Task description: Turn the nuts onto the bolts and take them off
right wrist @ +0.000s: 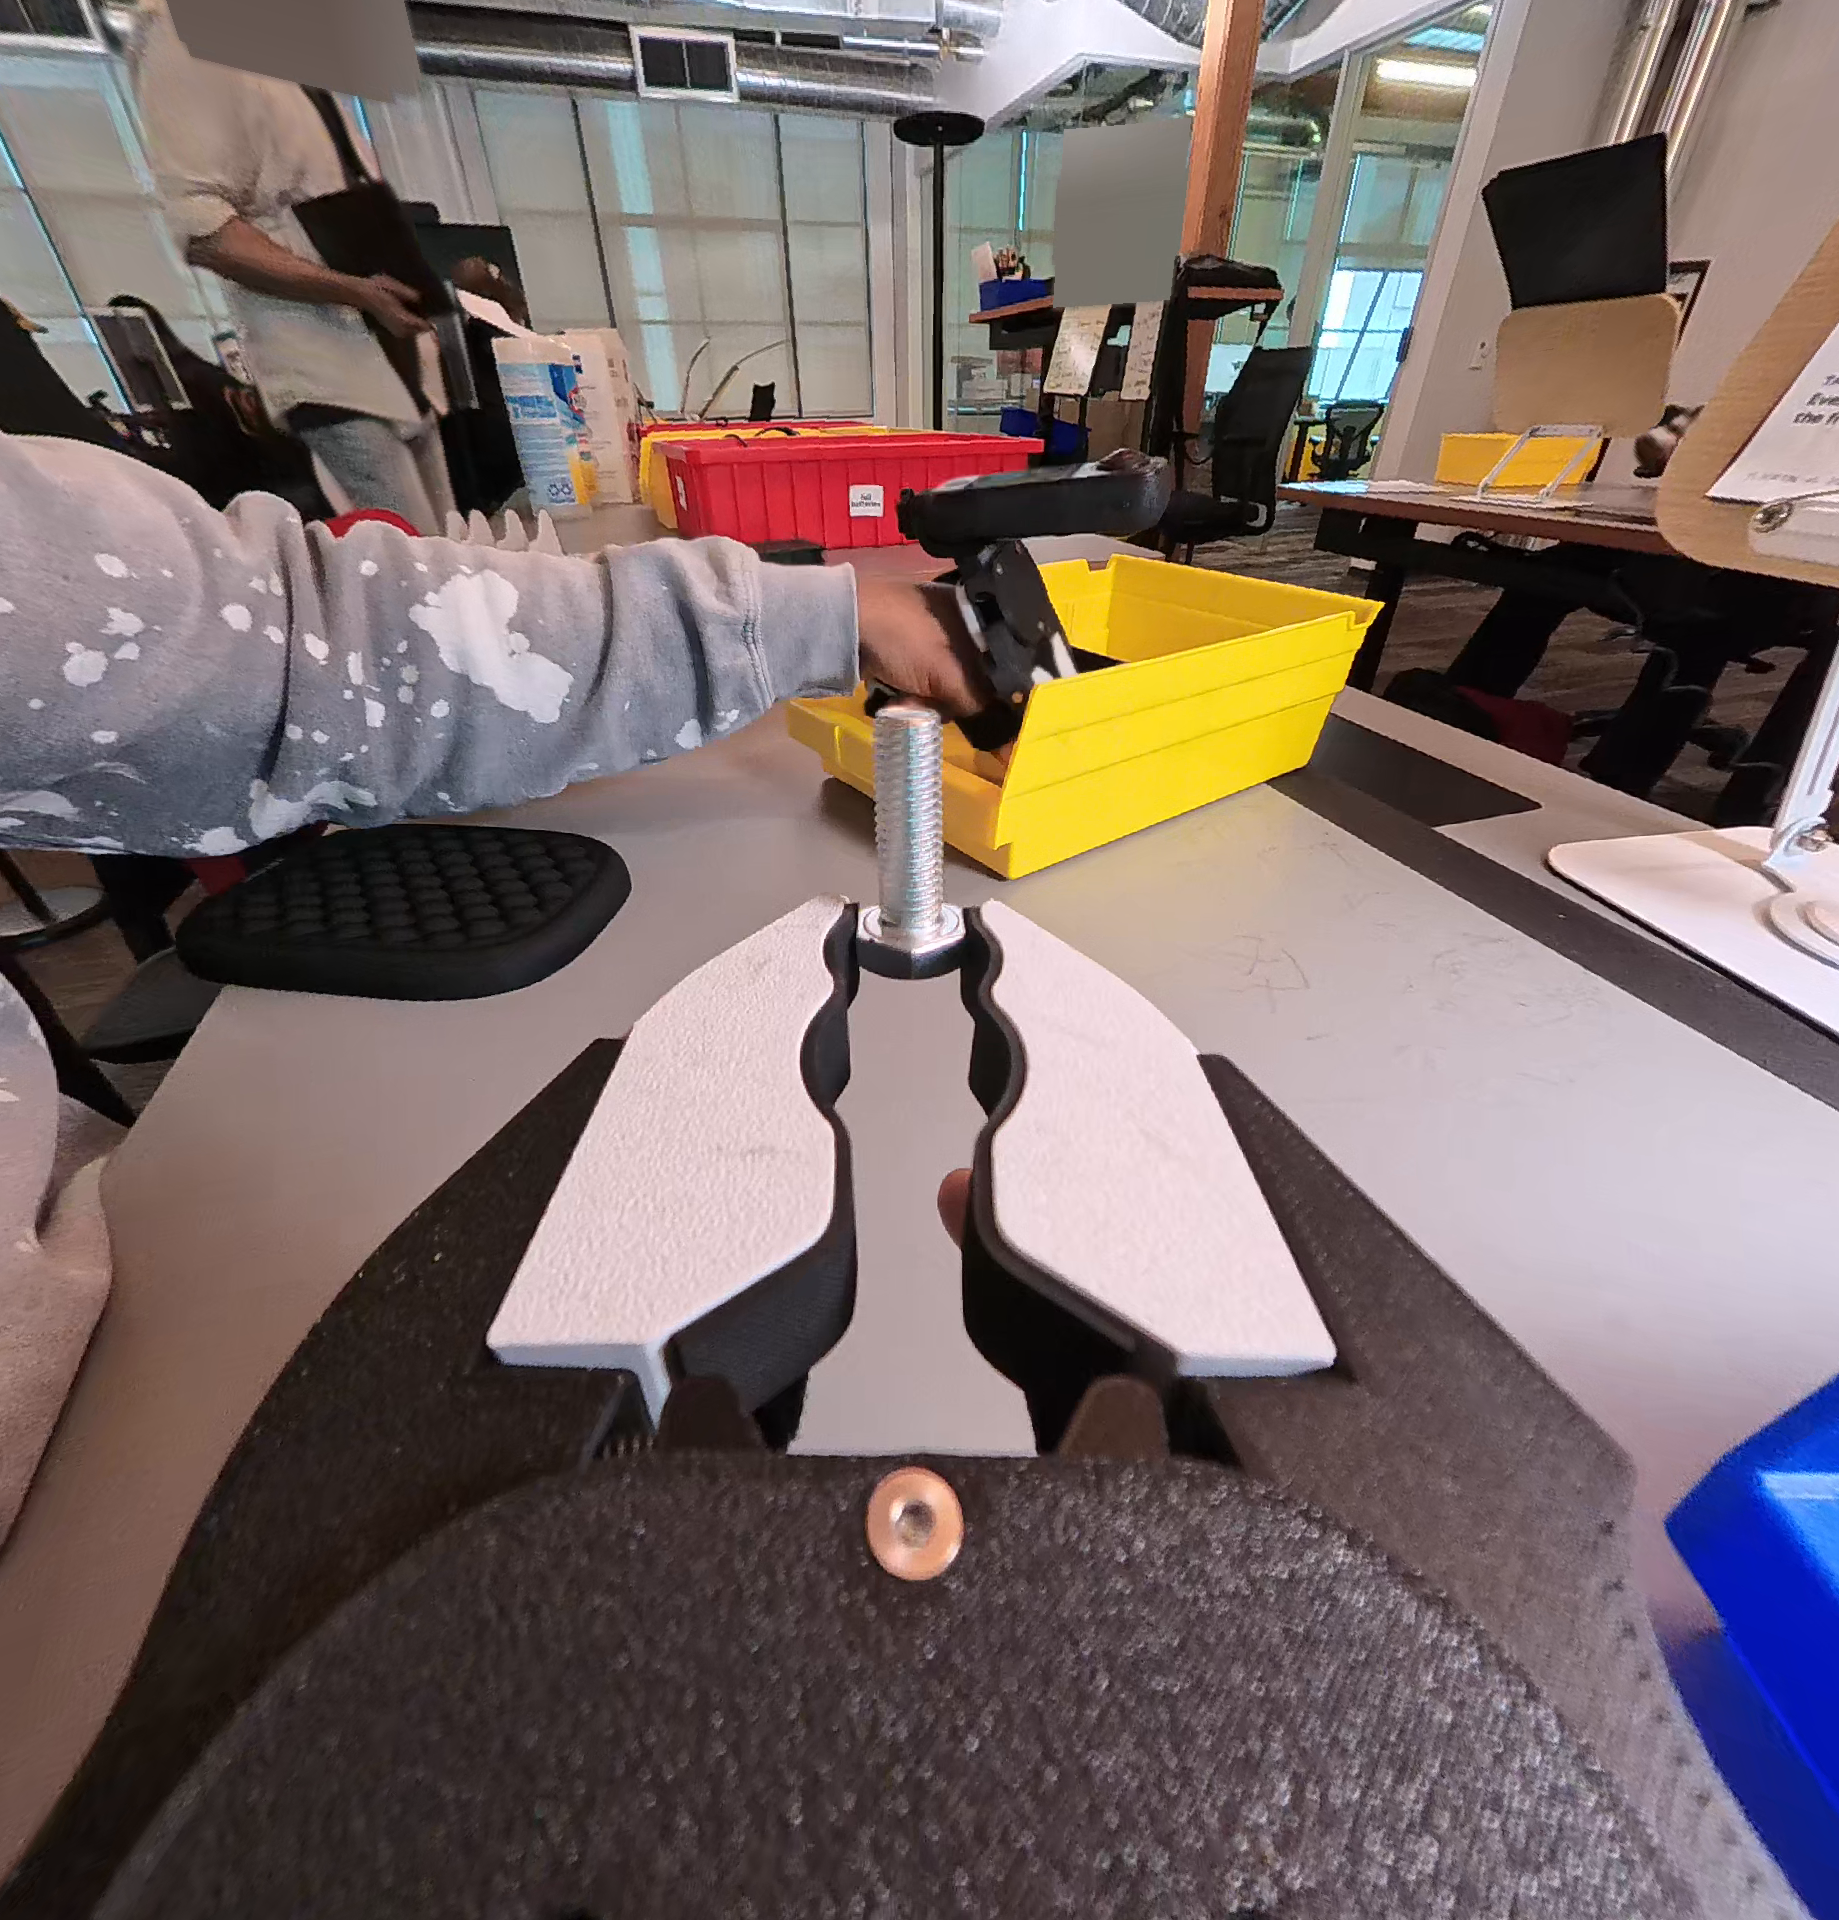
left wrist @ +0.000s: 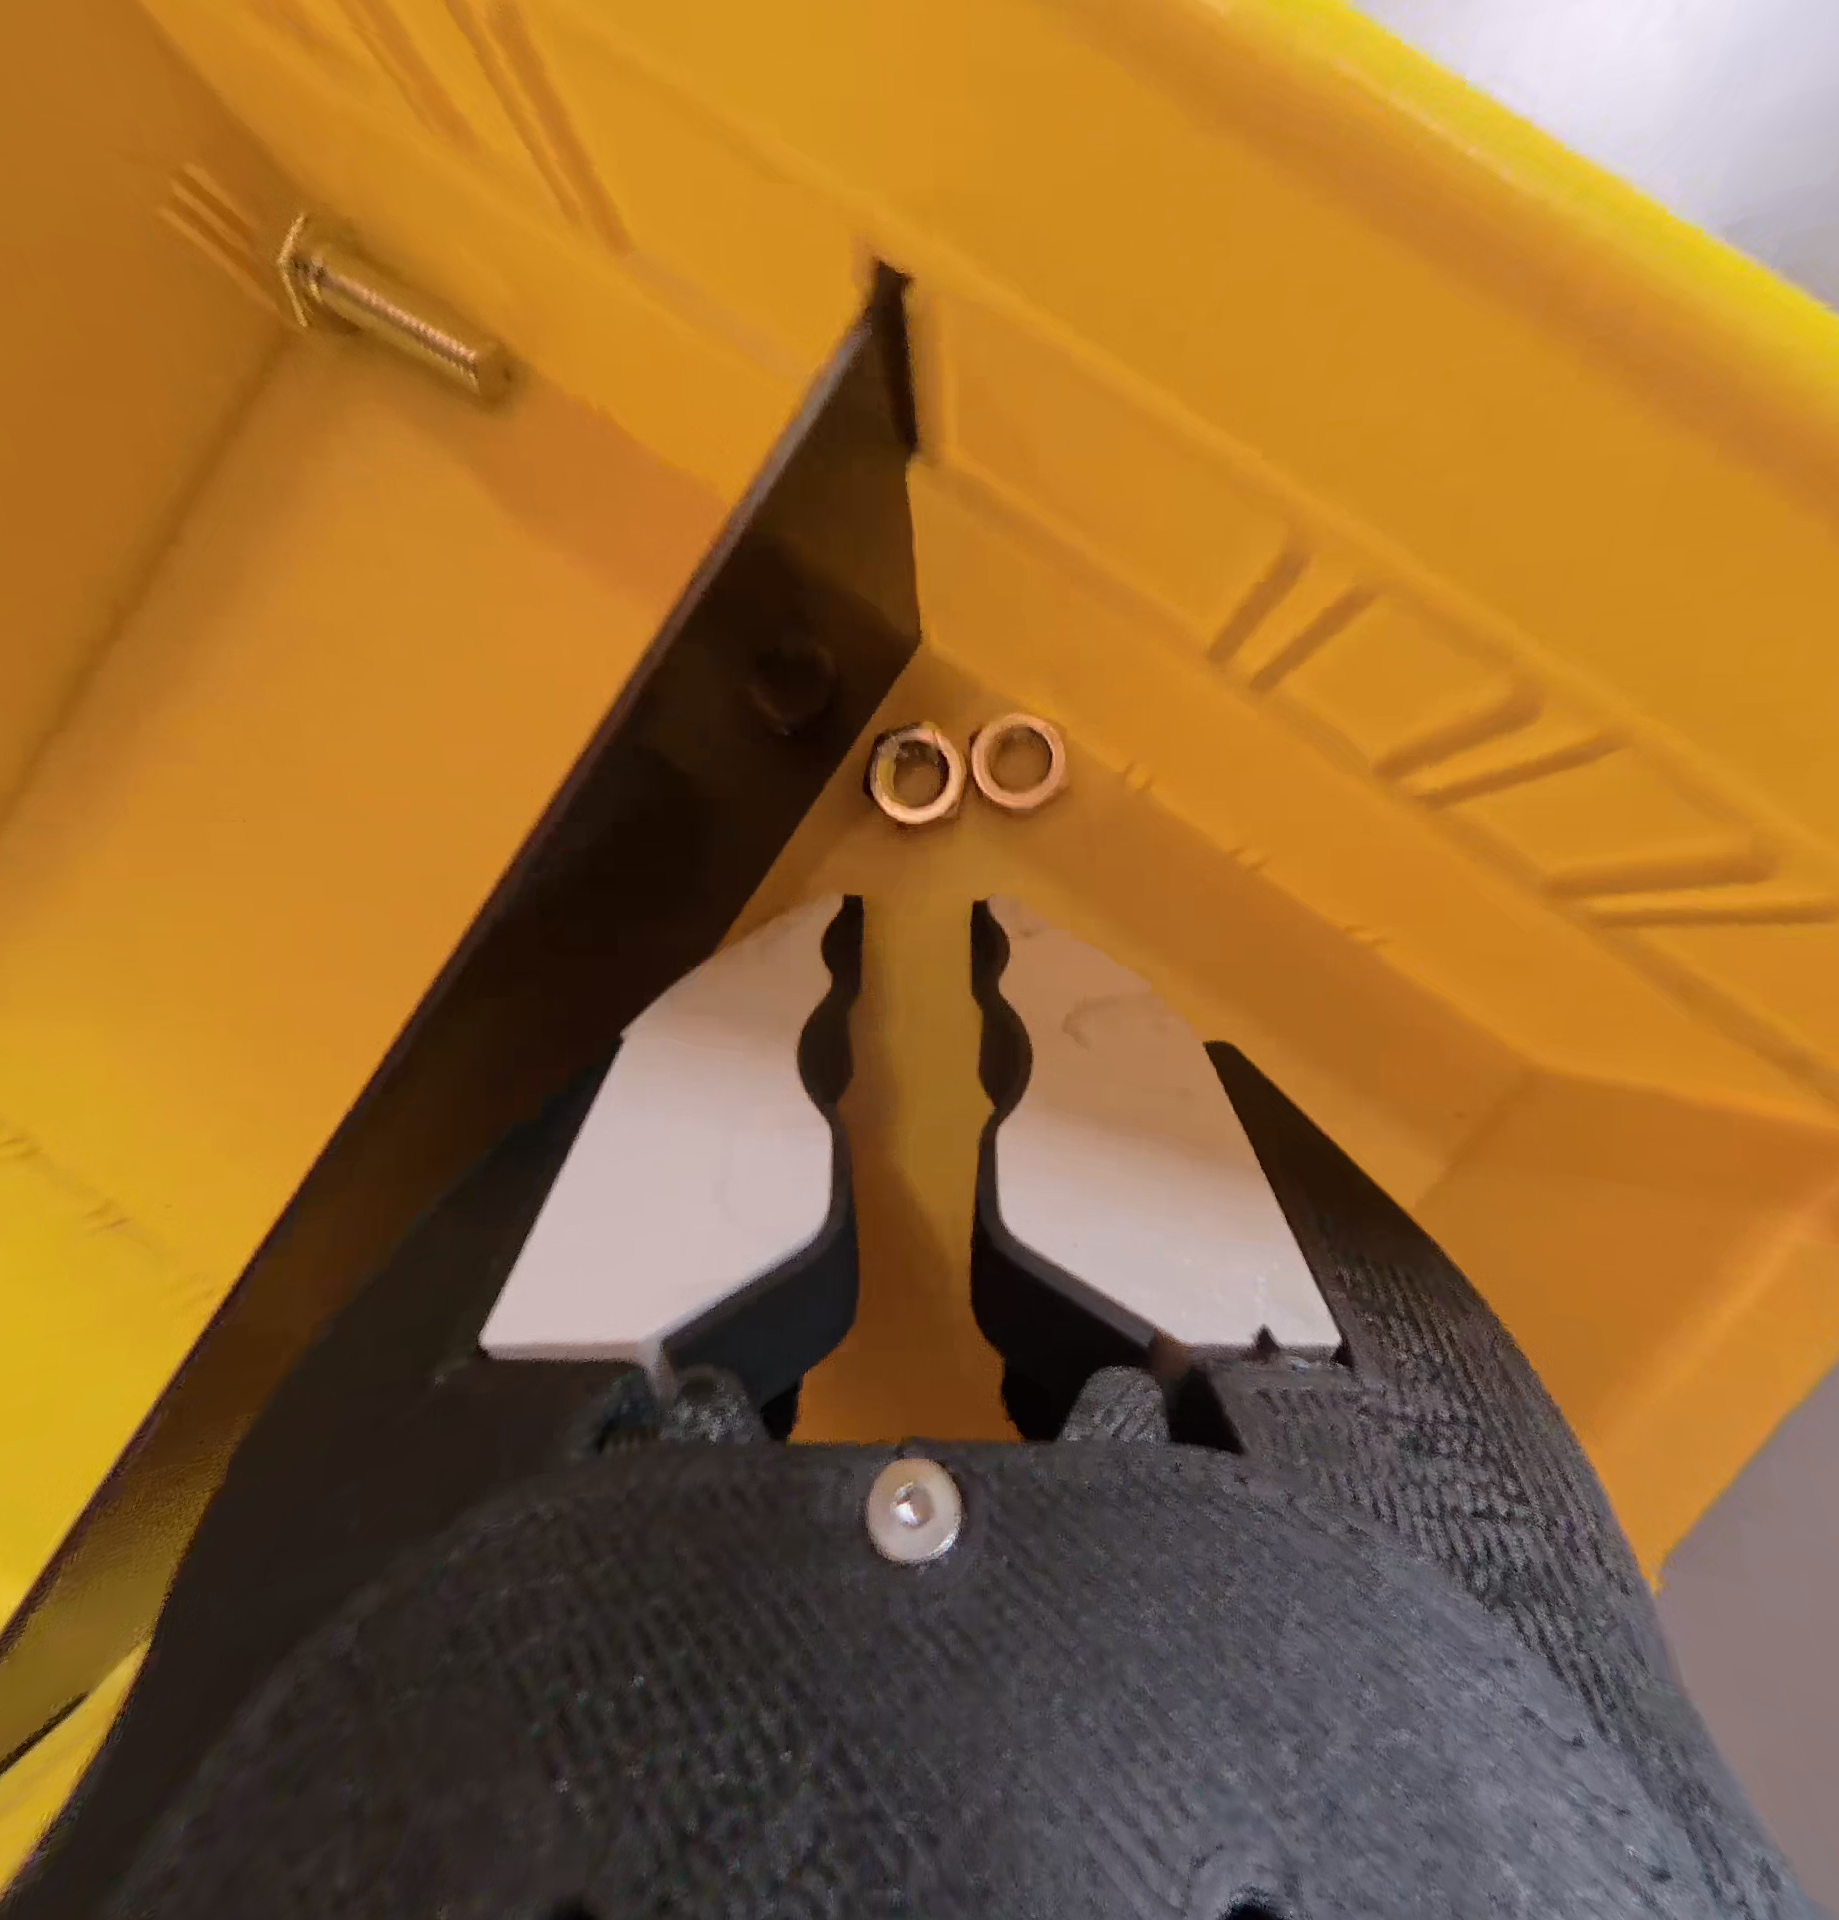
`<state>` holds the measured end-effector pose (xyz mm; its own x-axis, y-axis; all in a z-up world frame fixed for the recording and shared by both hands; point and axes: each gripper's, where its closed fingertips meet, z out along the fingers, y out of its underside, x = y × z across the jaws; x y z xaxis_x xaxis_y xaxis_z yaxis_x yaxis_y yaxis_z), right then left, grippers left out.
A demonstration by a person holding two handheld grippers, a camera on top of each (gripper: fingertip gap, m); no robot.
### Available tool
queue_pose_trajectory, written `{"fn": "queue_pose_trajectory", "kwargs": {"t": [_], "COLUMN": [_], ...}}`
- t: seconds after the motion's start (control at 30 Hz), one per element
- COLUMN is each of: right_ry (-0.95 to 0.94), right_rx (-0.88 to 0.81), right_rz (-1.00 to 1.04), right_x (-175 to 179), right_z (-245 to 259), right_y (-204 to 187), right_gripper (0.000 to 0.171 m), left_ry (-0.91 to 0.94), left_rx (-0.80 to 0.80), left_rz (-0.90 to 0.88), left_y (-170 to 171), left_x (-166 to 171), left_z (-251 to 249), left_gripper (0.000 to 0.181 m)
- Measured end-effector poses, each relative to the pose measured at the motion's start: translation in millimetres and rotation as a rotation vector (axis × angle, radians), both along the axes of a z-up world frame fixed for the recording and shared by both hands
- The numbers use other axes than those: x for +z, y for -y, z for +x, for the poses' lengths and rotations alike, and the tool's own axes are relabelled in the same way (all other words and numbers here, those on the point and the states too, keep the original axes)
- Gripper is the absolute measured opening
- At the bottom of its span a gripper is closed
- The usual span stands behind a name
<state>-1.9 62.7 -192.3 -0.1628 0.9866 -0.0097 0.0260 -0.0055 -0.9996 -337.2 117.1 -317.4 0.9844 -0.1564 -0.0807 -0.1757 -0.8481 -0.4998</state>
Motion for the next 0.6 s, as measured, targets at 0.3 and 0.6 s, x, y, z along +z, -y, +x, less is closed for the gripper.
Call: {"fn": "queue_pose_trajectory", "kwargs": {"t": [0.3, 0.6], "right_ry": [-0.005, -0.003], "right_rx": [-0.014, -0.009], "right_rz": [-0.009, -0.007], "right_x": [1, 1], "right_z": [2, 1], "right_y": [-4, -2], "right_gripper": [0.018, 0.018], "left_ry": [0.085, 0.061], "left_rx": [0.026, 0.006], "left_rz": [0.072, 0.034], "left_y": [-22, -19], "left_x": [0, -2], "left_z": [5, 8], "left_gripper": [0.021, 0.001]}}
